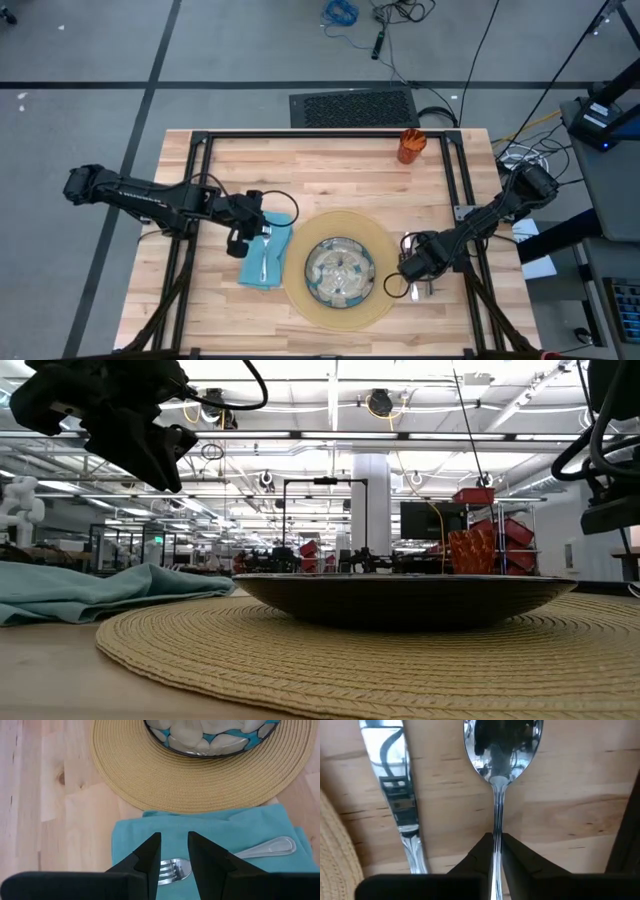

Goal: Set table place
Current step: Put the silver spoon beside the silver knife, then put the brown cup to the top right of the brown mat

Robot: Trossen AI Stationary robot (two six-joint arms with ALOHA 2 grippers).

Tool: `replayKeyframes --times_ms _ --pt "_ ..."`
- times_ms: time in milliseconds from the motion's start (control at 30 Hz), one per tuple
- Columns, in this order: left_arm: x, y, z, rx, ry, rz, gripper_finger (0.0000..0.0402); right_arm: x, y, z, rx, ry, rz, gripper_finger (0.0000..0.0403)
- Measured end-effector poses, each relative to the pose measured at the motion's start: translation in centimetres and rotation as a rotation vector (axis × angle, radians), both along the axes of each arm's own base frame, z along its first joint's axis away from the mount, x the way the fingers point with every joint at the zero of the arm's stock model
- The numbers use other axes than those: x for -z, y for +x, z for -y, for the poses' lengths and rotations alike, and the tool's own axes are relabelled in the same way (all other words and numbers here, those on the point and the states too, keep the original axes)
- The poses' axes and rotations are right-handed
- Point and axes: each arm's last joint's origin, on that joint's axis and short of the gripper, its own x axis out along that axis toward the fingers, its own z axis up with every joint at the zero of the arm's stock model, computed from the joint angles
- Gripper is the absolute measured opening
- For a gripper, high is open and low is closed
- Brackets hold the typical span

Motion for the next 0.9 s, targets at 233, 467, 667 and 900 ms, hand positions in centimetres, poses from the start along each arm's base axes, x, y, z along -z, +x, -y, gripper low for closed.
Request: replayKeyframes --times_ms 233,467,667,900 --pt "0.0 0.0 0.0 0.0 0.0 0.0 0.0083 0.0 0.3 0.1 -0.024 -0.053 0.059 0.0043" --pt "0.0 0.0 0.0 -0.001 -0.001 -0.001 0.0083 0.0 0.3 0.1 -0.036 -0.078 0.071 0.0072" --pt "-0.1 0.1 0.0 -0.02 -0.016 0.018 0.0083 -0.1 0.2 0.3 -0.06 -0.123 0.075 0.009" --pt "-0.5 0.5 -0.1 -0.047 -0.005 0.07 0.0083 -4.0 1.0 0.2 -0.147 -0.254 0.029 0.0095"
